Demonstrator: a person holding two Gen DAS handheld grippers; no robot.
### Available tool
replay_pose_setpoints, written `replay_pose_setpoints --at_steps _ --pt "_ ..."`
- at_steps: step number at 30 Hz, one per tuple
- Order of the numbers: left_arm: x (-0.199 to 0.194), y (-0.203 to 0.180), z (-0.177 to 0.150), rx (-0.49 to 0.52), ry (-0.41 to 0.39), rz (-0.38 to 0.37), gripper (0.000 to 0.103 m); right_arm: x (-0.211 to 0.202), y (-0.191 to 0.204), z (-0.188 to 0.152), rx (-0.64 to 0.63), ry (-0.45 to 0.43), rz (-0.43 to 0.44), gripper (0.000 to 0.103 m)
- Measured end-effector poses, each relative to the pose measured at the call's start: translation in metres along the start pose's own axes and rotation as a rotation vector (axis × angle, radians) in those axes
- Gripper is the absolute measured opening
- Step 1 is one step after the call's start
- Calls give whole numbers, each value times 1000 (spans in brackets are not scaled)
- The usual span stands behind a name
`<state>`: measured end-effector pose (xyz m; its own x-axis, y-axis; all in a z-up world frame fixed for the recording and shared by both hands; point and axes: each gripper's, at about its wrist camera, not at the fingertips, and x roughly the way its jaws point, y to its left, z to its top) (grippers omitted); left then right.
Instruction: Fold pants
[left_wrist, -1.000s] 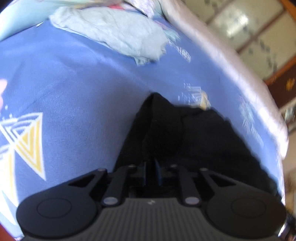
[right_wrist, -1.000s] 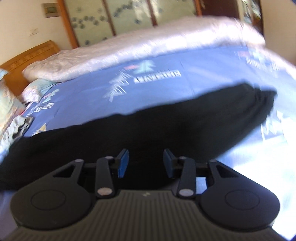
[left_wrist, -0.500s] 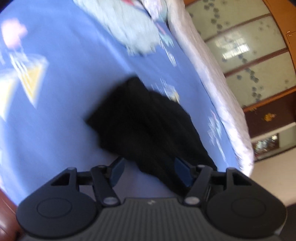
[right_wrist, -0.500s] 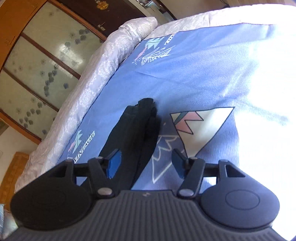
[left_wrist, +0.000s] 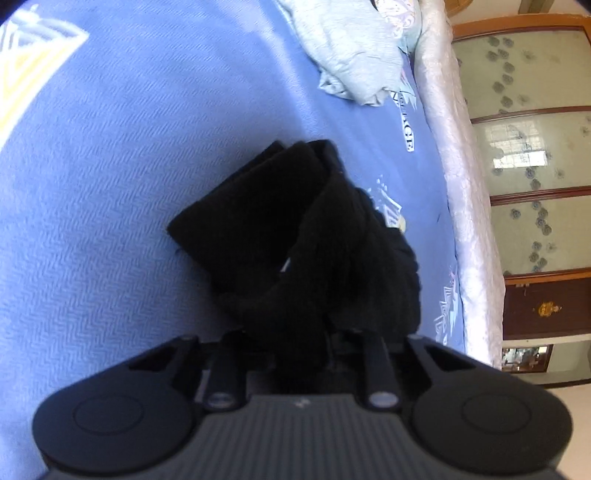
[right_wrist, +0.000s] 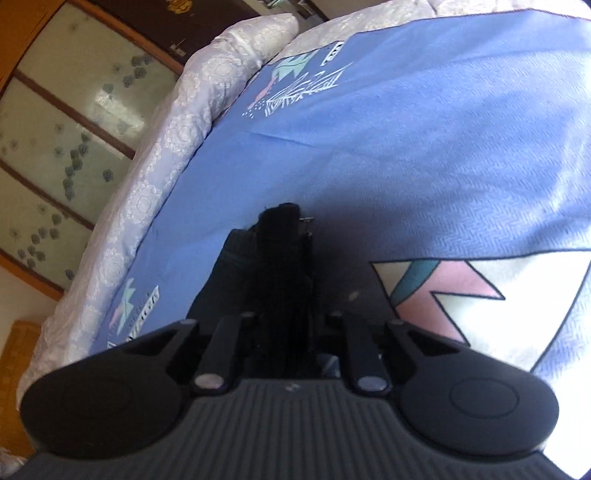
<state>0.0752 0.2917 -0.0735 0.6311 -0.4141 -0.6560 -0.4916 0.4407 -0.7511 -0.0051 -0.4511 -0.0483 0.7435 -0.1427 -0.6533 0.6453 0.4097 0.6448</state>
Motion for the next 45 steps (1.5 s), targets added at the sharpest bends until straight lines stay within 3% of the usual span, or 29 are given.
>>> replay_pose_setpoints --at_steps 3,7,11,14,17,19,21,25,30,35,39,41,42,45 --pt "-23 -16 1 5 8 -64 17 -30 16 9 -45 -22 21 15" --pt "-47 -50 1 55 25 -75 17 -70 44 23 -115 -3 20 15" --pt "-72 -51 -5 54 41 -92 17 -108 40 31 -148 -5 9 15" --pt "-80 -32 -10 45 60 -52 17 -125 5 27 -134 -15 -30 15" --pt "-66 -5 -21 47 91 43 19 -110 -37 17 -83 49 -115 15" --pt "-53 14 -29 15 124 117 28 -95 -61 2 -77 92 -223 15" --pt "-57 29 -37 -43 119 101 36 -98 -76 -7 -37 65 -193 15" --pt "-81 29 -40 -18 102 109 47 -113 -59 -4 -55 44 -143 15" --pt "-126 17 -41 39 26 26 47 -148 17 -17 -305 12 11 15" --pt "-141 -8 -52 141 31 -82 47 -179 102 -92 -699 99 205 16" --pt "-118 -38 -73 227 128 -138 48 -163 133 -188 -976 288 262 23" --pt "-95 -56 -90 273 215 -137 48 -140 131 -238 -1087 426 248 47" --pt "-85 -65 -100 302 254 -139 48 -131 129 -257 -1139 477 222 51" --pt "-54 -95 -127 401 353 -142 48 -146 125 -274 -1235 420 201 54"
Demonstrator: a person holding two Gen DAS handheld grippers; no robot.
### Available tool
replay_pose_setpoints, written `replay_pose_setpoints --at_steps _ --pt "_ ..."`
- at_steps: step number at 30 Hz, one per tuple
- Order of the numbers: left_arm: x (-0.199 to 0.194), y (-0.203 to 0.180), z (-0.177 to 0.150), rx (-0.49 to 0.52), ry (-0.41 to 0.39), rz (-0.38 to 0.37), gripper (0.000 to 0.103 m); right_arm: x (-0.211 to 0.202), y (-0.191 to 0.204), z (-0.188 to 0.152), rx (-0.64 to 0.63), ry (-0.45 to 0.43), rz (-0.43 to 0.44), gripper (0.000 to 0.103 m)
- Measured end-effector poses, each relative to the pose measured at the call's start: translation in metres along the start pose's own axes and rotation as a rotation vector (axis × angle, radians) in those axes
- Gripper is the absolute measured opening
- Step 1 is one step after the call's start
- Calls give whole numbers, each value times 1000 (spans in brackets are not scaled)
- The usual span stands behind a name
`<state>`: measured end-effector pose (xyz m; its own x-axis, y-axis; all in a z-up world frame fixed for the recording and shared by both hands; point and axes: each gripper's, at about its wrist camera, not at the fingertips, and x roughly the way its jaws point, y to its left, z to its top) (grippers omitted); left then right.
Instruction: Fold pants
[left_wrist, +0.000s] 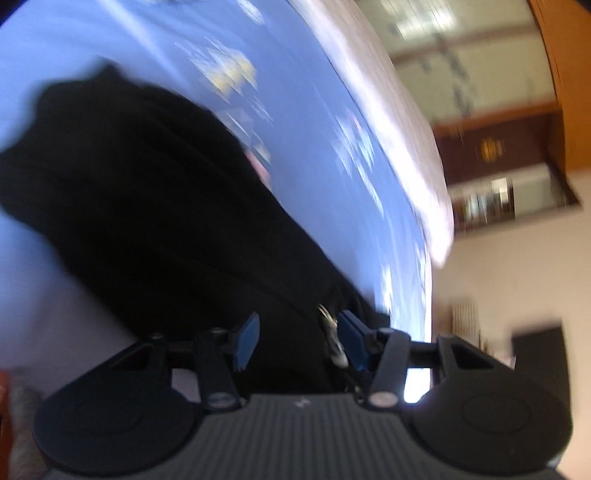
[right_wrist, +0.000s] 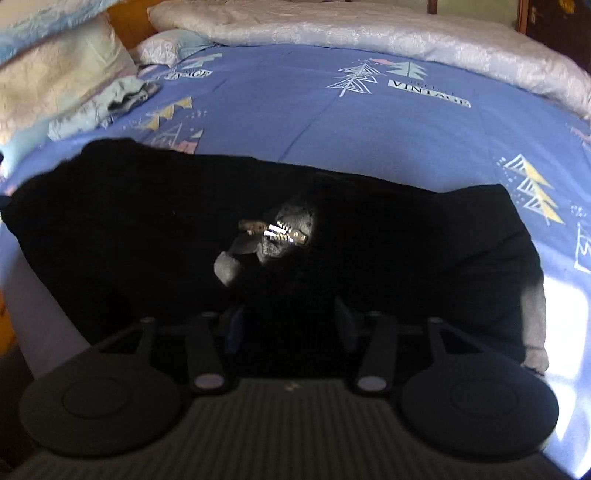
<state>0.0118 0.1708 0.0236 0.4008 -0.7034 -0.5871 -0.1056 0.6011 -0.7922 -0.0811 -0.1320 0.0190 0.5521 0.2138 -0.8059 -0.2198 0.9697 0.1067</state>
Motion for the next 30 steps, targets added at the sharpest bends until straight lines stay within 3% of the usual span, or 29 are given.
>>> replay_pose_setpoints --at_steps 3,7,8,11,14,16,17,18,21,25,26,27,30 --pt "42 -29 -3 75 86 -15 49 -39 -18 -6 69 -92 53 61" --pt "105 -56 0 123 173 -45 58 -75 -64 -25 241 -190 44 63" --pt "121 -61 -2 133 191 -40 60 -79 -77 -30 293 -201 31 63" --pt "162 -72 0 162 213 11 79 -83 -119 -54 460 -218 -29 63" --pt "196 -72 -1 133 237 43 80 -79 -154 -74 629 -234 -38 63" --pt "213 -74 -4 120 259 48 72 -74 -168 -83 712 -252 -16 63" --pt "220 -77 -8 151 262 70 64 -70 -173 -84 739 -255 -9 63" --pt "227 -81 -13 199 268 101 43 -65 -174 -88 759 -257 -5 63" --pt "227 -85 -18 258 257 110 28 -45 -180 -86 820 -242 18 63" --pt "211 -84 -16 272 219 102 25 -23 -177 -88 893 -226 83 60" --pt "203 -84 -17 285 205 101 24 -28 -175 -93 900 -223 103 39" --pt "196 -85 -19 295 194 100 24 -31 -172 -91 902 -217 121 29" --pt "170 -87 -21 351 138 137 24 -48 -152 -82 808 -238 113 28"
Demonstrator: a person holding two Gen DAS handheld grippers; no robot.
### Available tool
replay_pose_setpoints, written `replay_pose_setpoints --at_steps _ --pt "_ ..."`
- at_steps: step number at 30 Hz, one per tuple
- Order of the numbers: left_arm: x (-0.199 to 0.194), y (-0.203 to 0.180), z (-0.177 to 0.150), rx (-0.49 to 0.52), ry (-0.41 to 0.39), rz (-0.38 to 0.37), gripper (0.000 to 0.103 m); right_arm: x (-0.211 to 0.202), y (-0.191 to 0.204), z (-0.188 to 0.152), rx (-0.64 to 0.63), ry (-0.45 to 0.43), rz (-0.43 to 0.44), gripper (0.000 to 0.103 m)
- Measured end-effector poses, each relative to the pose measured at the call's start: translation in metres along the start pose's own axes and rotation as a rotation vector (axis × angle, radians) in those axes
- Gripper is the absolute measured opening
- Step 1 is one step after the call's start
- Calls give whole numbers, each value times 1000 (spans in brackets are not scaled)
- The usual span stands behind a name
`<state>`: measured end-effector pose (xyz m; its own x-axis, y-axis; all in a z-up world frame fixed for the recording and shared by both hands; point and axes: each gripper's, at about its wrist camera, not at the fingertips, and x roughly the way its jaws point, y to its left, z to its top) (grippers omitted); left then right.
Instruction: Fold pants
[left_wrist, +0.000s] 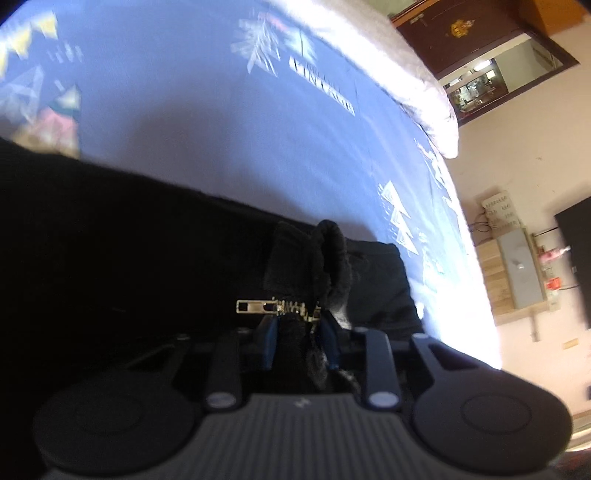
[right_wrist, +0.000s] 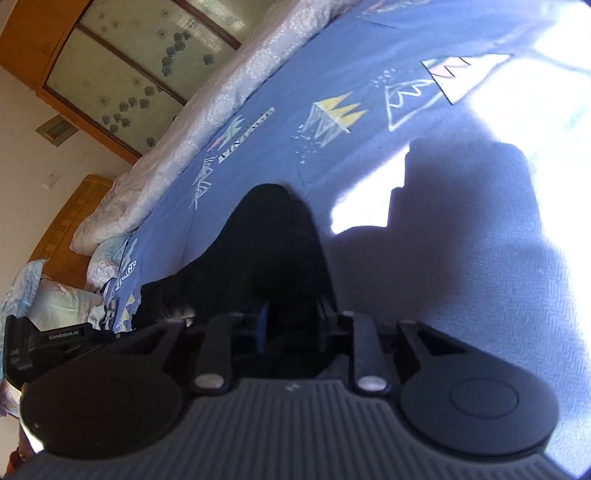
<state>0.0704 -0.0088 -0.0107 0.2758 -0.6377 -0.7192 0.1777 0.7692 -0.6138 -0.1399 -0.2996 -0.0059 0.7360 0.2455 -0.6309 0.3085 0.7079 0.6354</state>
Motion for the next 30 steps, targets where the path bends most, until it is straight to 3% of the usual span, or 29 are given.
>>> replay_pose_setpoints --at_steps 3,6,9,12,15,19,23,26,29,30 --pt "3 15 -3 -3 -2 106 31 13 12 -10 -63 33 -19 38" --pt "5 28 -6 -47 -10 85 36 27 25 -18 -176 36 -87 39" --pt "-15 24 -8 -35 -10 103 44 19 36 -16 -202 11 -133 44" --pt "-58 31 -17 -25 -76 27 45 2 43 -18 -213 -37 -130 46" --pt "-117 63 -40 -64 -151 -56 48 -10 56 -24 -277 -83 -139 46" --pt "-184 124 -84 -231 -269 -80 55 -13 80 -32 -340 -100 -91 46" --pt "-224 191 -125 -463 -348 -19 56 13 114 -40 -411 -52 -33 46" --pt "-234 225 -137 -596 -393 -81 56 41 140 -49 -440 -7 -3 45" --pt "-232 236 -130 -656 -456 -139 74 68 159 -61 -458 48 3 44" --pt "-234 241 -128 -659 -480 -144 84 77 162 -66 -478 71 -13 44"
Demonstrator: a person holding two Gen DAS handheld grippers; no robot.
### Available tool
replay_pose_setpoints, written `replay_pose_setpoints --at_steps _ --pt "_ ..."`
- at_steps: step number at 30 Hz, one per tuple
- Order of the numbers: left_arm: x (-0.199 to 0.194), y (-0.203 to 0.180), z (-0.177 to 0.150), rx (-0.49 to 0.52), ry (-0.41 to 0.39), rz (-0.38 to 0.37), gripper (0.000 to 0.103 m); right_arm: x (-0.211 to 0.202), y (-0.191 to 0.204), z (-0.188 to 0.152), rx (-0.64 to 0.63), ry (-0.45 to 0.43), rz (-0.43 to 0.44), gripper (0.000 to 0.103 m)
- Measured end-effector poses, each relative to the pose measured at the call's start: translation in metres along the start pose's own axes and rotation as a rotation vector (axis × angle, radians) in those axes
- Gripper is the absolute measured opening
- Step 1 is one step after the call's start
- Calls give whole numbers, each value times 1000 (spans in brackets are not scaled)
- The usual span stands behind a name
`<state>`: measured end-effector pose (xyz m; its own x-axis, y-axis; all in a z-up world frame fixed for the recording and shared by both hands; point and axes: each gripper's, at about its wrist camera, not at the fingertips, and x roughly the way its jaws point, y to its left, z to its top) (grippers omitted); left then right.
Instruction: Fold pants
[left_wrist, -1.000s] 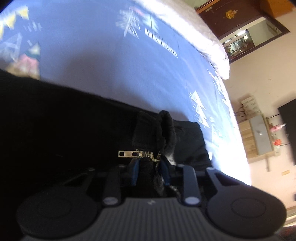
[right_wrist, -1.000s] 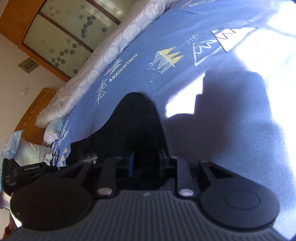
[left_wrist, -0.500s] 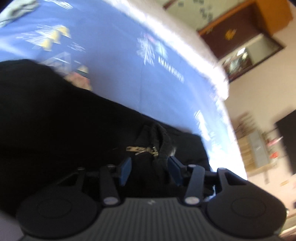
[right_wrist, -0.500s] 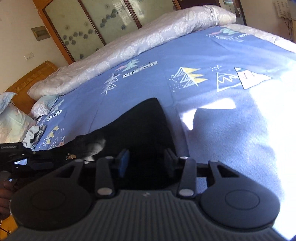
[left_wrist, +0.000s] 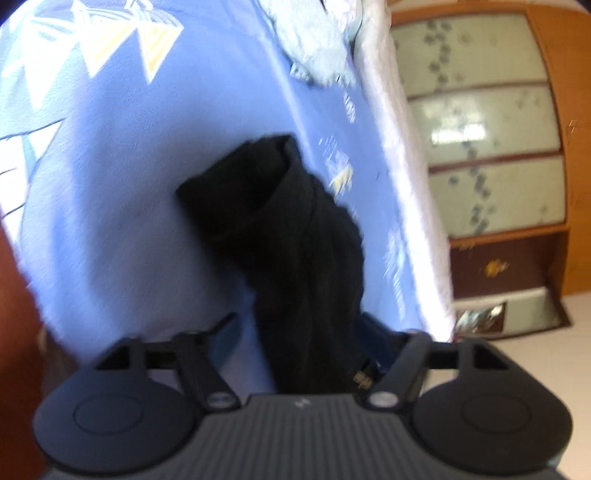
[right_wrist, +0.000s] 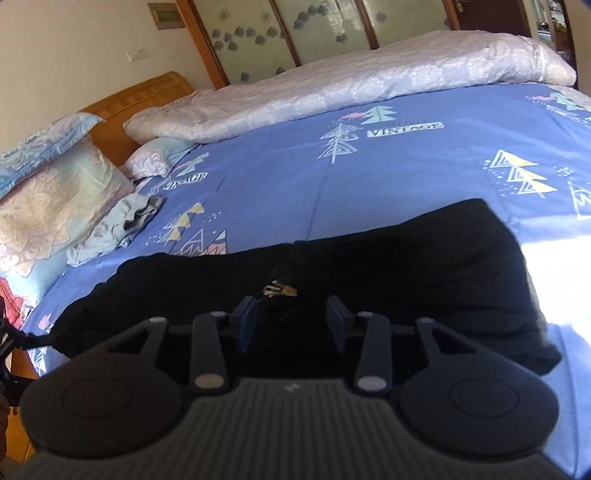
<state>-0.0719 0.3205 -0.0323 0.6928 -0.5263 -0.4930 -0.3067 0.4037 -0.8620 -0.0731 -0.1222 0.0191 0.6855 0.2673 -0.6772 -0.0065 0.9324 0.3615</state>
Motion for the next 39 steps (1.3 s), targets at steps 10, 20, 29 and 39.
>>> replay_pose_setpoints --at_steps 10,20,29,39 --pt "19 21 36 -101 -140 34 28 3 19 -6 -24 66 -45 46" --pt "21 -64 22 136 -120 -95 24 32 -12 -11 87 108 -95 46" --pt "75 -220 -84 610 55 -153 24 -32 -50 0 266 -67 23 46" --pt "208 -282 -253 928 401 -49 39 -95 -139 -33 572 -187 -69 47"
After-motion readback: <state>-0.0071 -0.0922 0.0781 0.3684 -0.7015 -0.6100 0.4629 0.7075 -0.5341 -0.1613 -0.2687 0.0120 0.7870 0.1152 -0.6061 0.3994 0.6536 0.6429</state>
